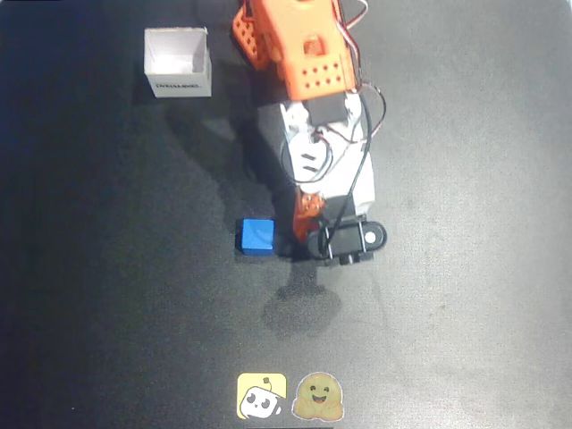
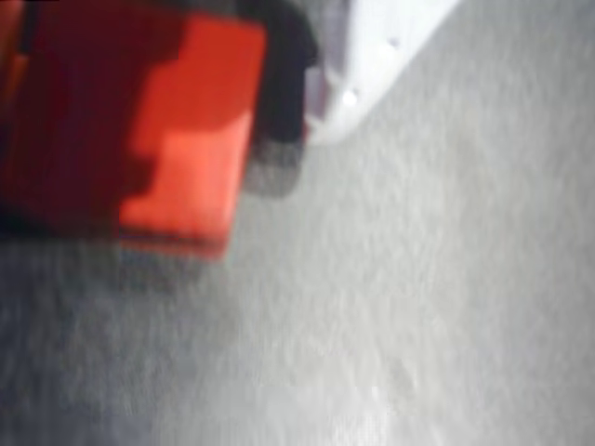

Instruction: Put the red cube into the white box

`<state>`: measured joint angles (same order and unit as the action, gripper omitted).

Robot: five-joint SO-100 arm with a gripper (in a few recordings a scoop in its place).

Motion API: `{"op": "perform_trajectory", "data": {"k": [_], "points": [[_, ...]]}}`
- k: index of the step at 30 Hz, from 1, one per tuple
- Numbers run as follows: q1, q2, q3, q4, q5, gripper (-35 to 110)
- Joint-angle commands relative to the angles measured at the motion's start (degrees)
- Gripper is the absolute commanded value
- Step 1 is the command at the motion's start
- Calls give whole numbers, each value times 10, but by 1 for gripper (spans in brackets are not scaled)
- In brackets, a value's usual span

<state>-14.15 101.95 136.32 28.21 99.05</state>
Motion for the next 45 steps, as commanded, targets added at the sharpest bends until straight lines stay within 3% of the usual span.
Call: {"op": "perform_trajectory", "data": {"k": [1, 5, 11, 24, 37, 45], "points": [[4, -8, -22, -19, -4, 16], [11, -10, -22, -27, 4, 0], [22, 6, -25, -11, 3, 0], [53, 283, -130, 360, 88, 0], [396, 482, -132, 649, 271, 0], [636, 479, -126, 720, 215, 0]]}}
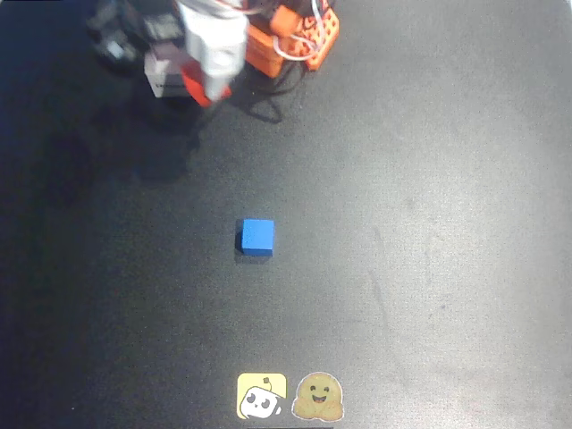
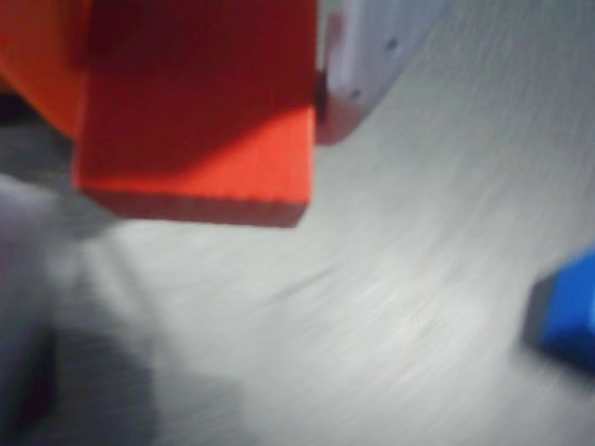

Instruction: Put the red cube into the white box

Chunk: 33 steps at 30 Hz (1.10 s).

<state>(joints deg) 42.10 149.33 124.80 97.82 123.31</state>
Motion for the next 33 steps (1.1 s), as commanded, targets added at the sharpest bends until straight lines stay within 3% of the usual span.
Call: {"op": "perform_trajectory", "data": {"k": [1, 5, 12, 19, 25, 33], "points": [[99, 5, -6, 28, -40, 0], [176, 4, 18, 36, -70, 0], [218, 4, 67, 2, -79, 0], [304, 4, 91, -49, -174, 0], [308, 4, 109, -80, -190, 0], [308, 4, 114, -99, -221, 15]]}}
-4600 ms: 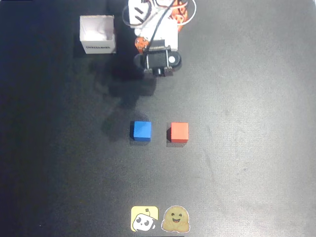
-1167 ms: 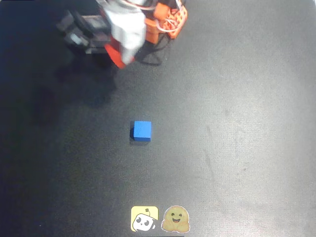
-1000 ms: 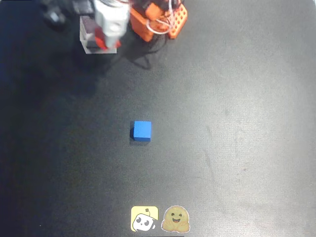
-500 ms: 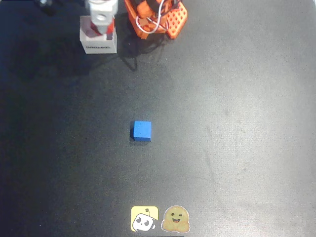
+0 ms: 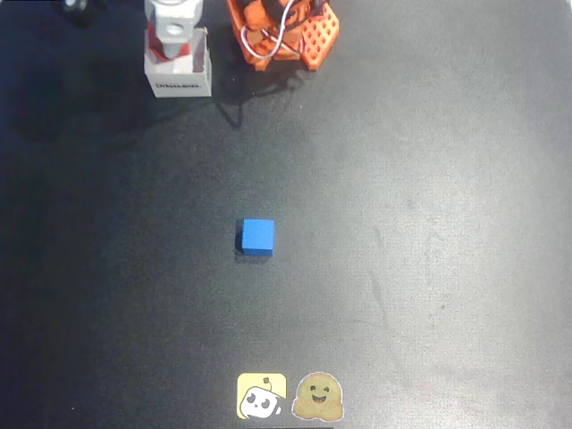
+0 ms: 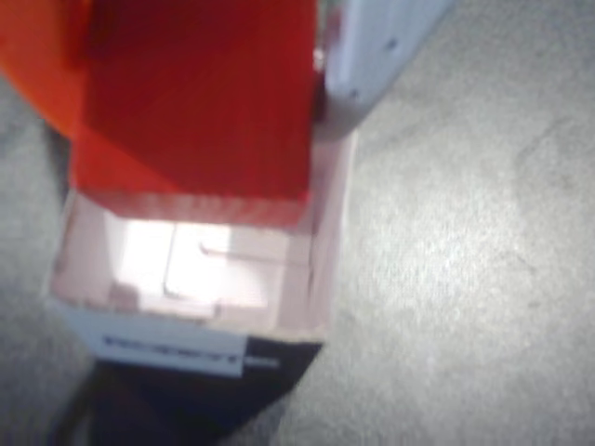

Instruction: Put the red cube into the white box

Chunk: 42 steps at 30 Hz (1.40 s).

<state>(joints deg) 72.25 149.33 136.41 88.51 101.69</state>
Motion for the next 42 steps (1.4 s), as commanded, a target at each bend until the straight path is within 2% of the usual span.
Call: {"op": "perform_trajectory", "data": {"k": [1, 8, 10, 13, 17, 20, 29, 36, 42], "points": [[5, 4, -2, -7, -7, 16], [3, 6, -2, -11, -16, 22], [3, 6, -3, -11, -21, 18], [5, 8, -11, -15, -48, 1], [-25, 8, -33, -40, -126, 0], [-117, 5, -70, -55, -158, 0], [-500, 5, -106, -134, -179, 0], [-657, 32, -47, -158, -214, 0], [-730, 172, 32, -123, -223, 0]]}}
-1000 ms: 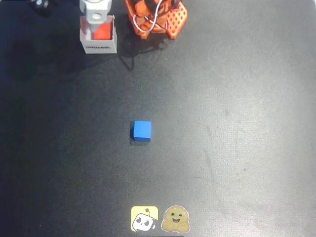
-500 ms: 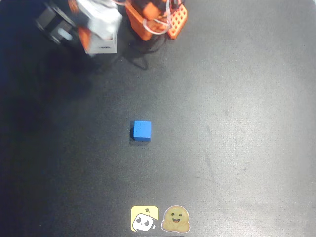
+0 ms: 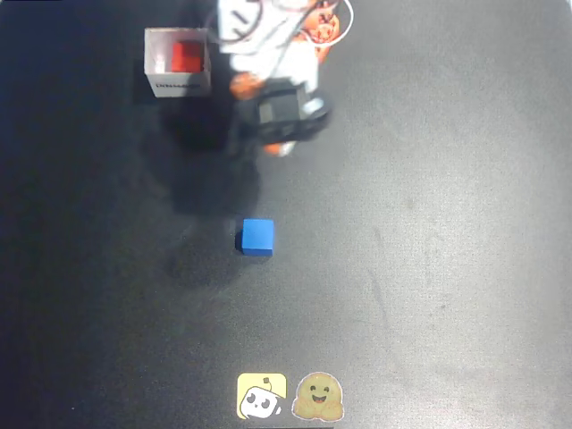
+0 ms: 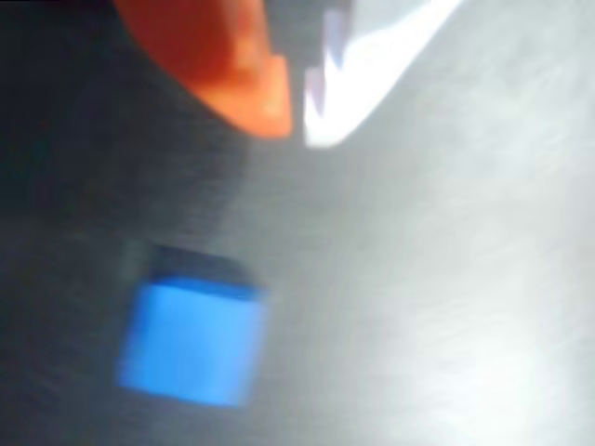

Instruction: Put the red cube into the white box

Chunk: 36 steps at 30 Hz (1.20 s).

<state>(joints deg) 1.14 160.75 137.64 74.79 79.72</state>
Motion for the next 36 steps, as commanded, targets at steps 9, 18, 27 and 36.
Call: {"op": "perform_trajectory", "data": {"k": [9, 18, 27, 36], "points": [[-47, 224, 98, 72, -7, 0], [-32, 224, 179, -51, 1, 0], [3, 223, 316, -162, 31, 0], [5, 224, 316, 19, 134, 0]]}}
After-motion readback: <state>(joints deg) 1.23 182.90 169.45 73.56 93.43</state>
